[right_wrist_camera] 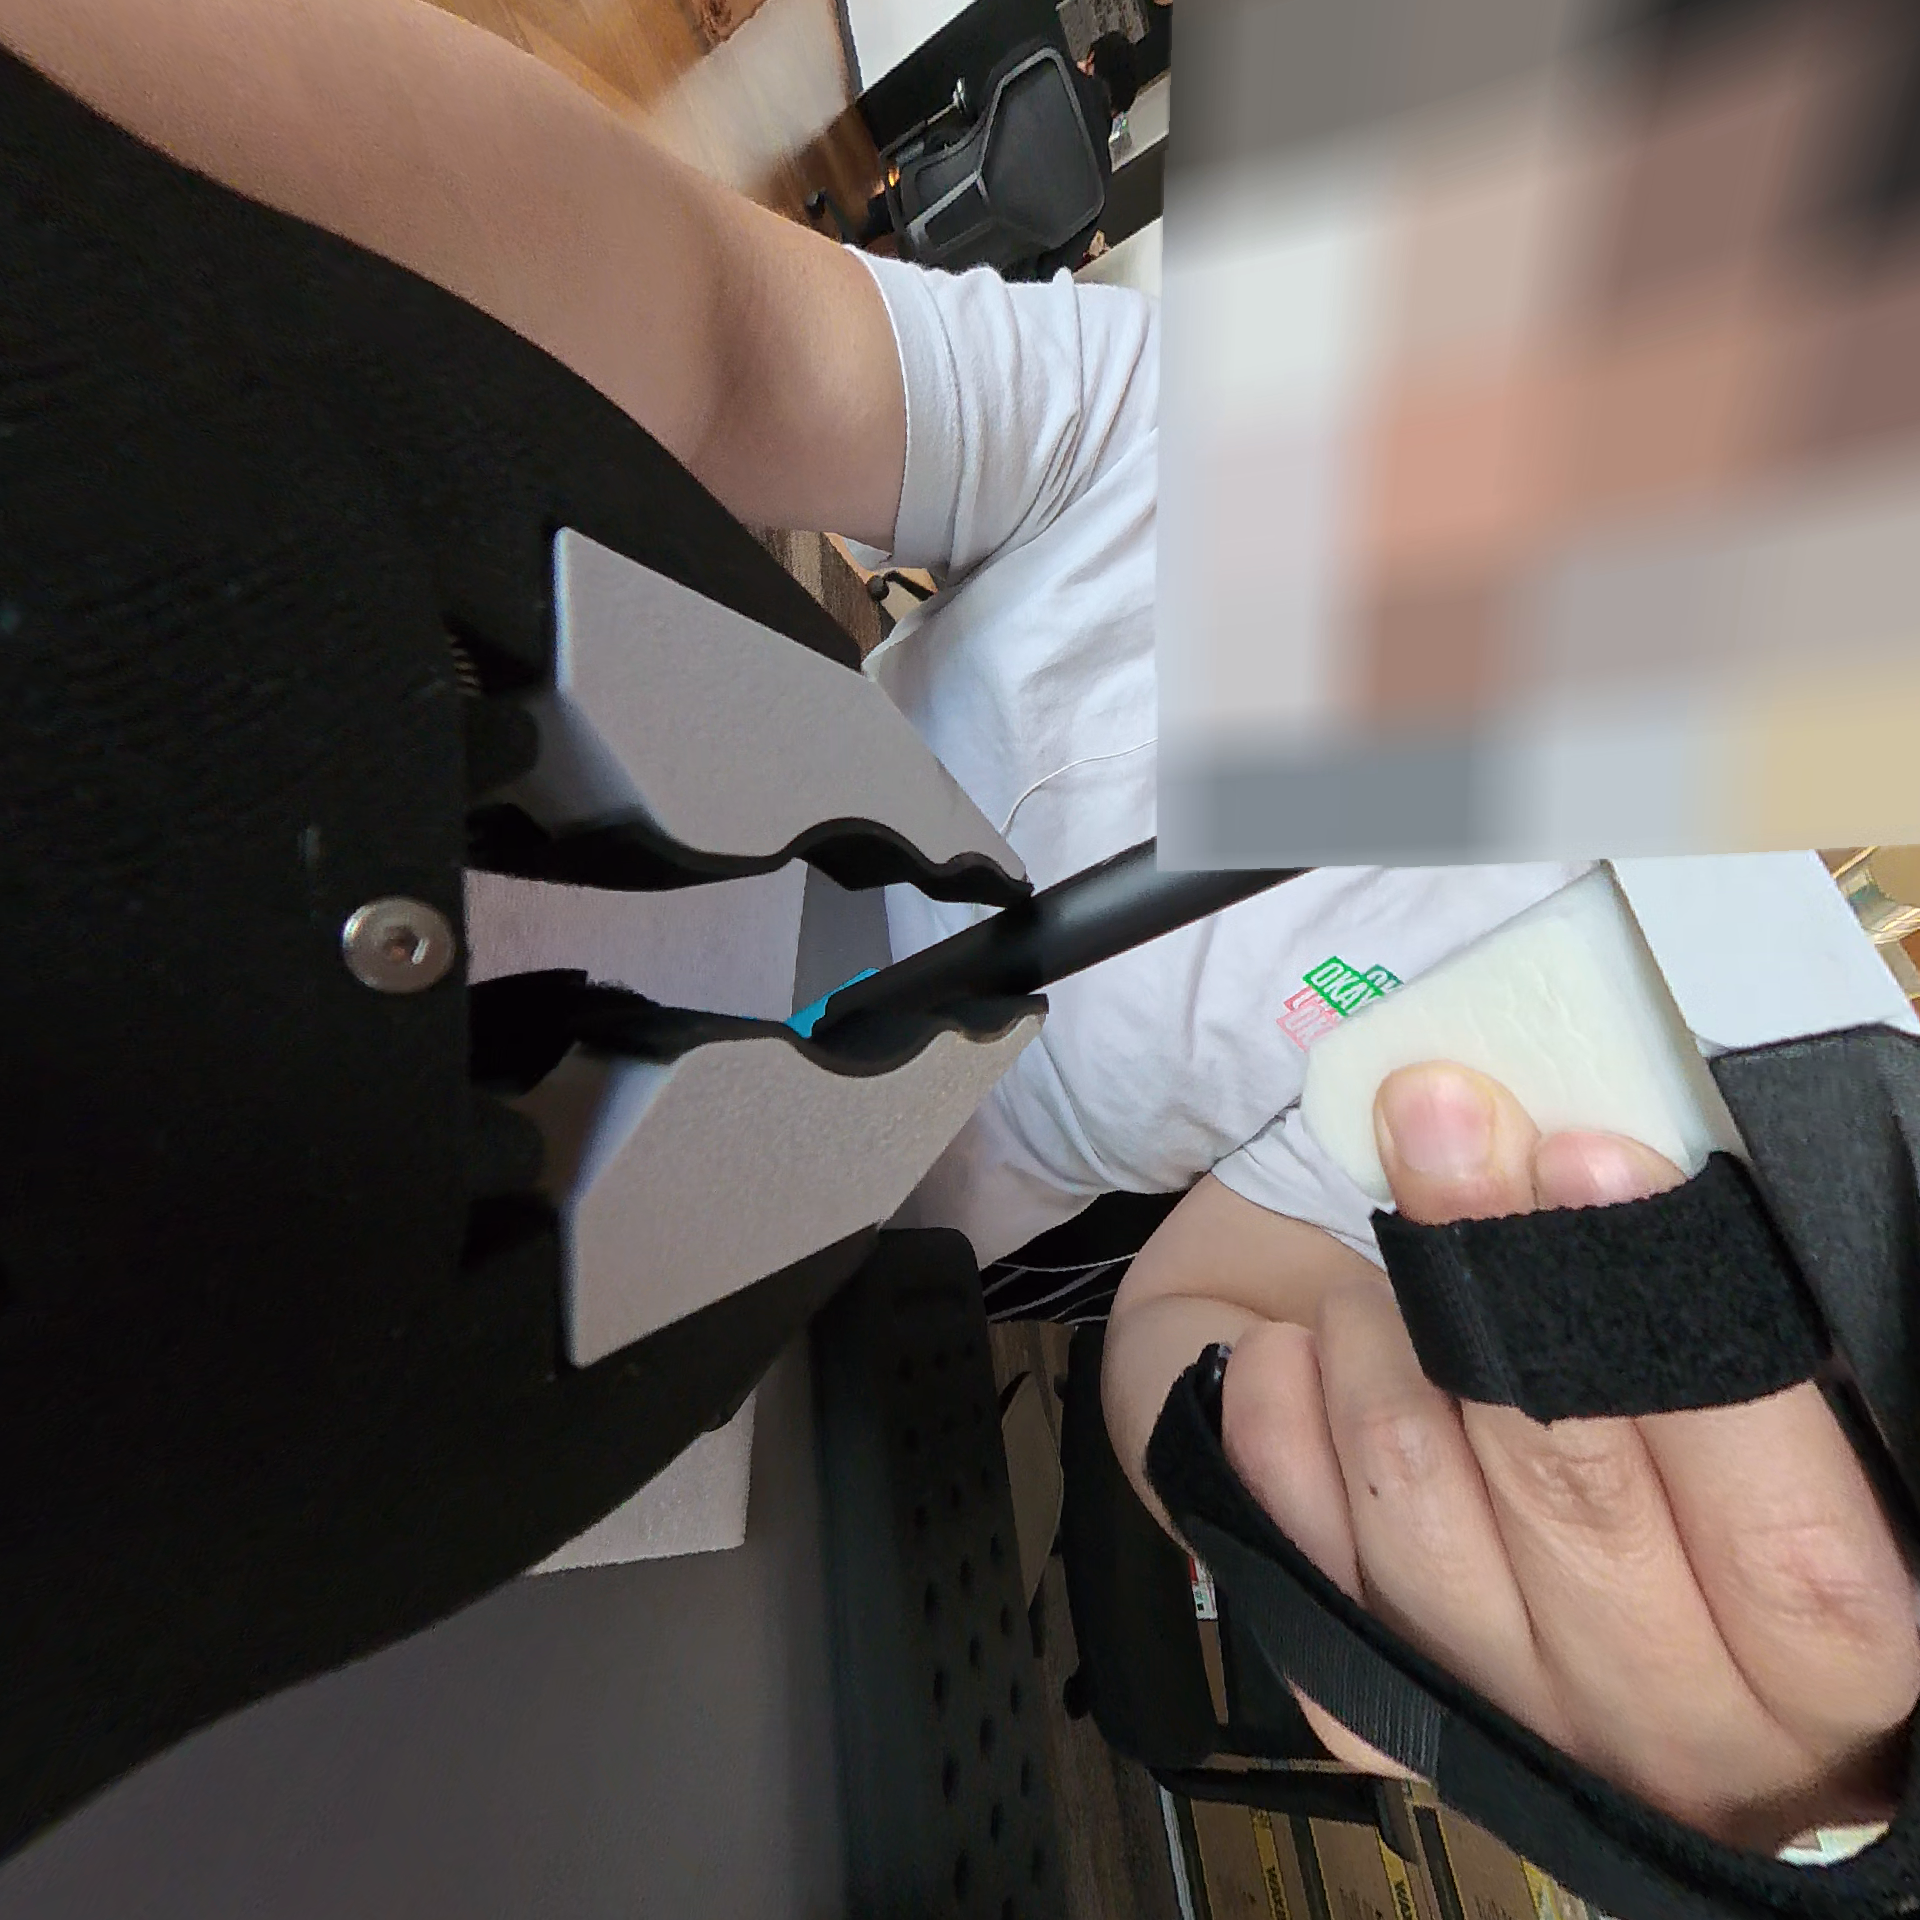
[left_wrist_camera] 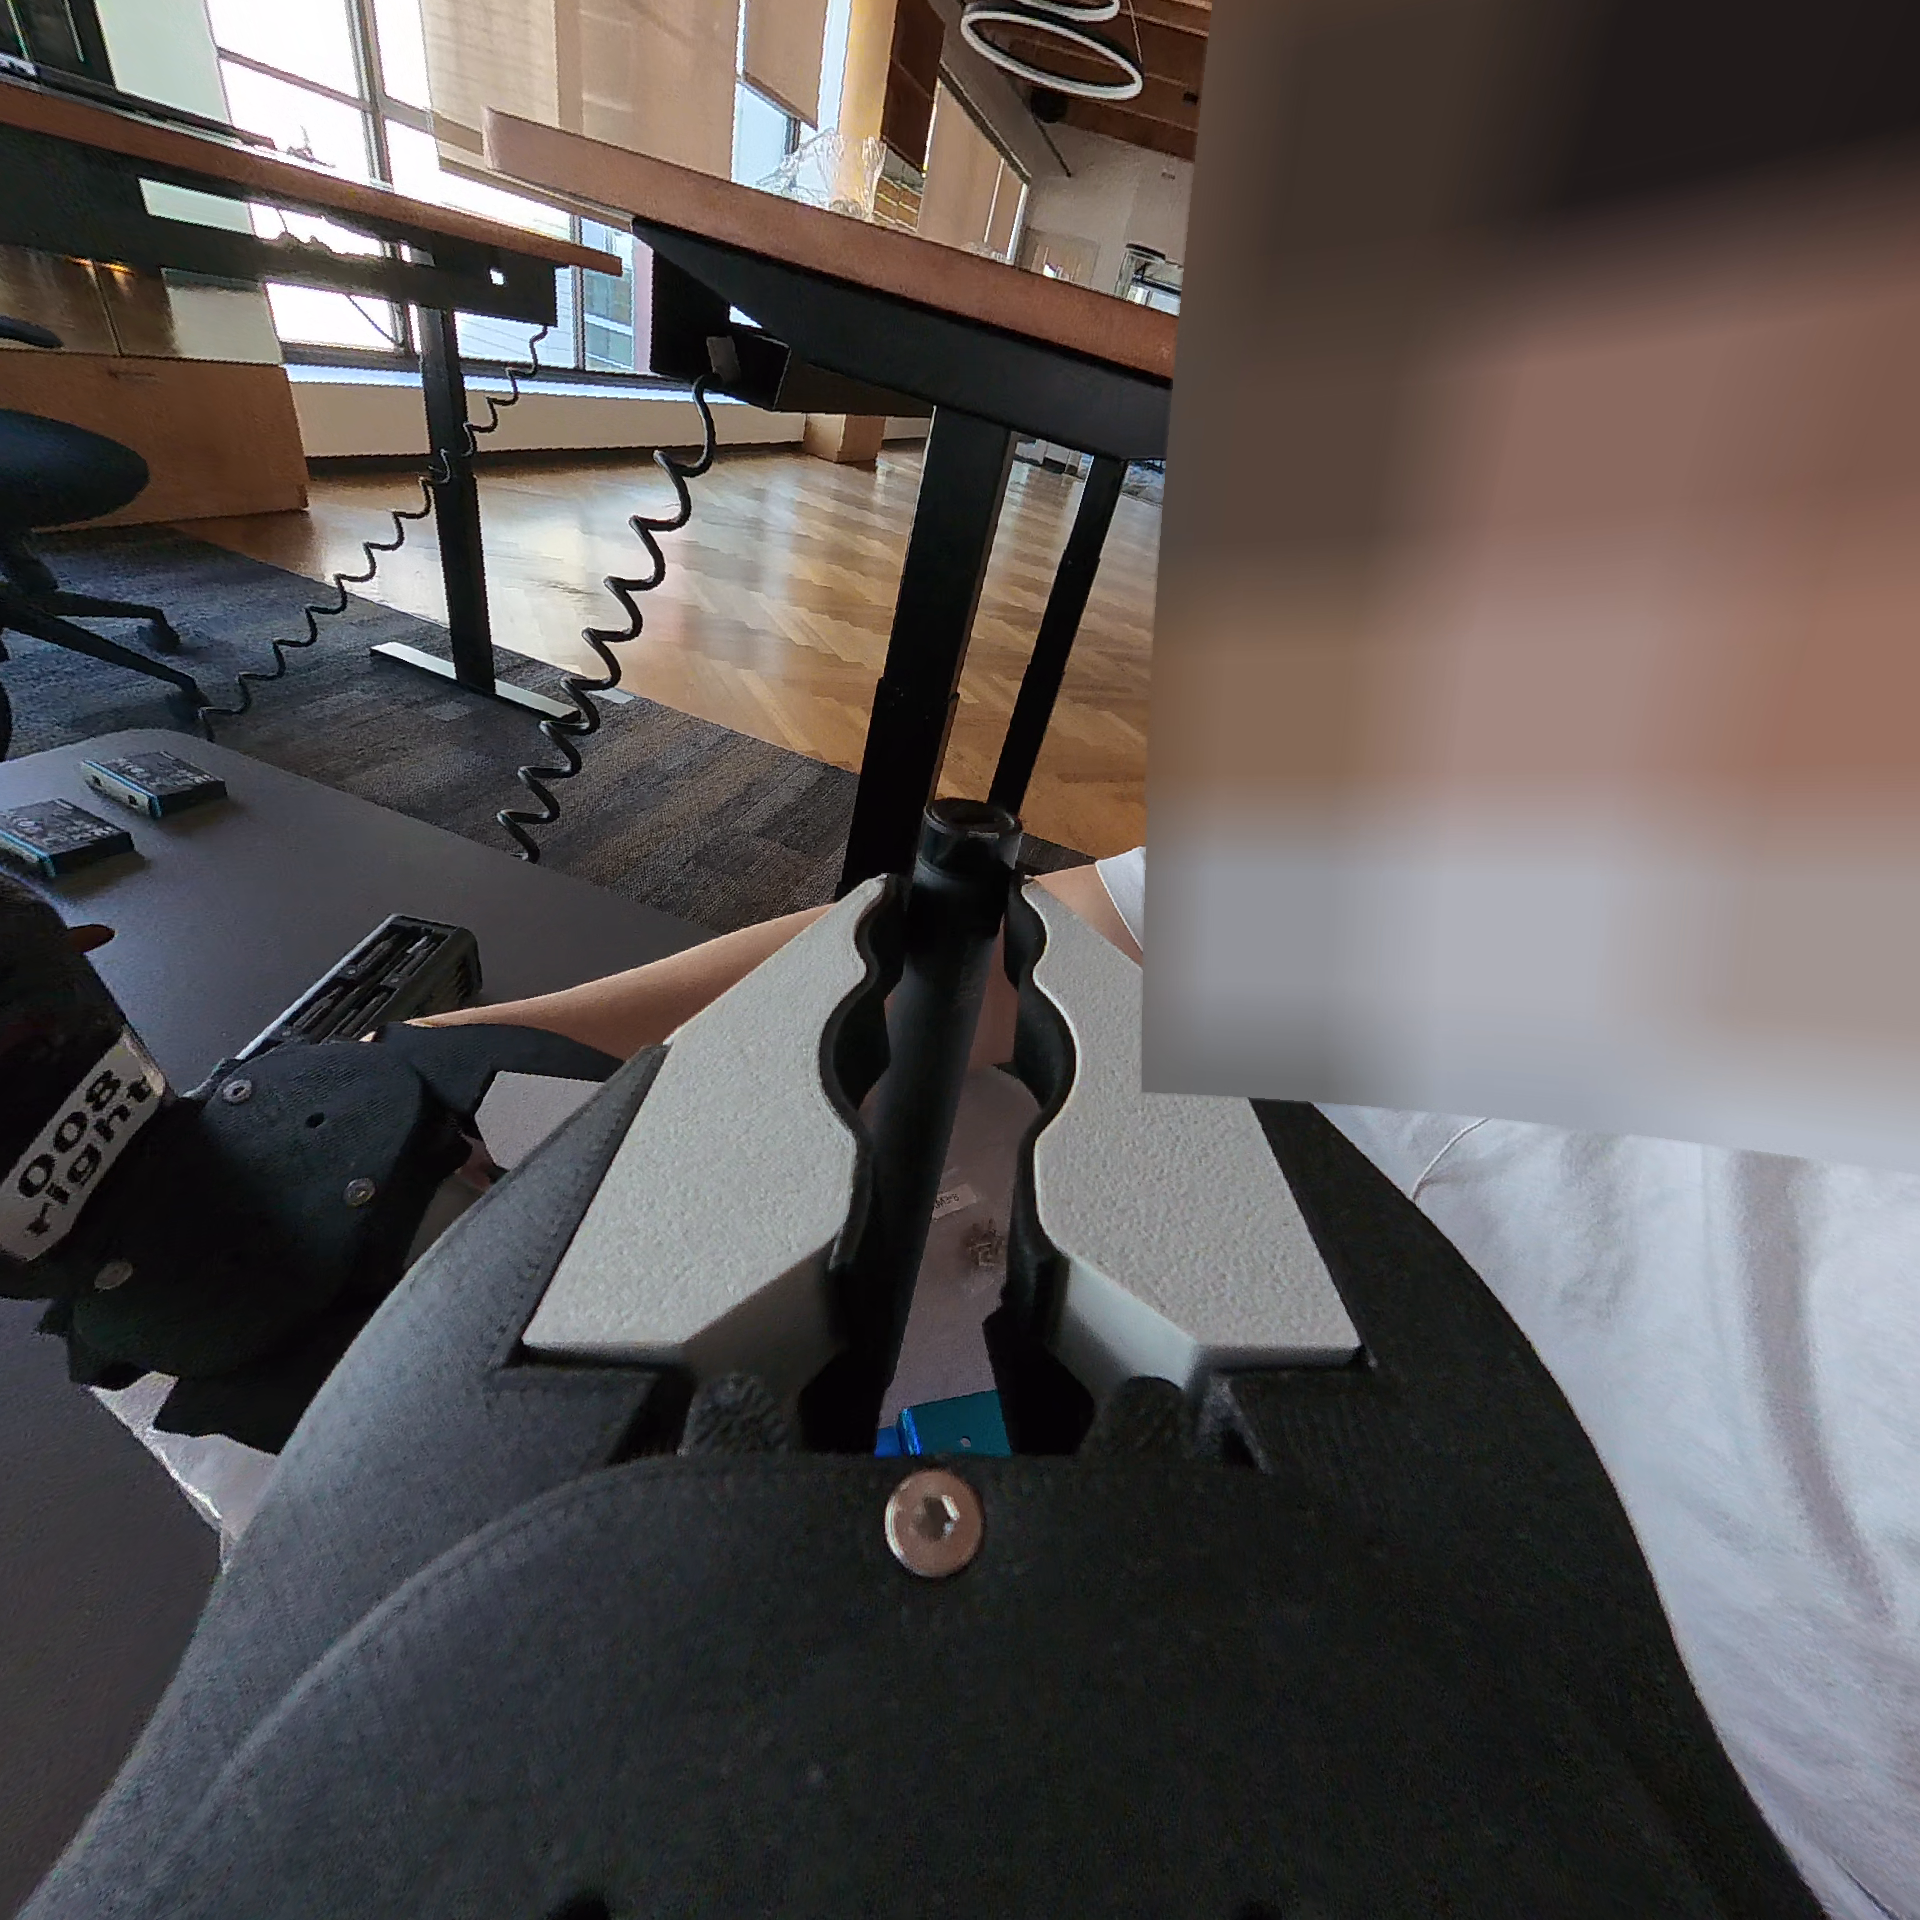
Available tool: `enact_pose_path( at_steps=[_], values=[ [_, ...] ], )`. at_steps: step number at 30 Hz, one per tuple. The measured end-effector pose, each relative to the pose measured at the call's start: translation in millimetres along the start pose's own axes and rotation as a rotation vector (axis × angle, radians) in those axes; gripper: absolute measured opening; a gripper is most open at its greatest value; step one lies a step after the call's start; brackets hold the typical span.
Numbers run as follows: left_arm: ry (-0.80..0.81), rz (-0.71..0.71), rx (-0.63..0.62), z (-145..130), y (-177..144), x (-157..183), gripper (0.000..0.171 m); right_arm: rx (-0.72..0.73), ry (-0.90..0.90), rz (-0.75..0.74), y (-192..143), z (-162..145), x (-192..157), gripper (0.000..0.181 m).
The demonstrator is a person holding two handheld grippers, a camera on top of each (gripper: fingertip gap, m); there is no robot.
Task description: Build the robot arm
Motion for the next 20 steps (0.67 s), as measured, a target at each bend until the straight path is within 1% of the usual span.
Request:
enact_pose_path(
  at_steps=[6, 13, 20],
  values=[
    [-0.004, 0.001, 0.009, 0.3, -0.8, -0.9, 0.018, 0.005, 0.037, 0.01, -0.1, 1.0, 0.8, 0.017],
    [0.001, 0.002, -0.005, 0.0, 0.8, -0.4, 0.018, 0.008, 0.028, 0.044, 4.3, -1.4, 0.5, 0.019],
    [-0.015, -0.012, 0.014, 0.3, -1.9, -0.9, 0.018, 0.025, 0.062, 0.073, 2.8, -0.5, 0.8, 0.019]
  ],
)
Point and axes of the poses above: each gripper's, where its closed fingertips meet, y out along the fingers, z out of its top, x = y × z across the jaws, the point moved 2 cm from there along -y, back along the fingers, and after that the axes turned 2 degrees about x, right-handed, at the moved point
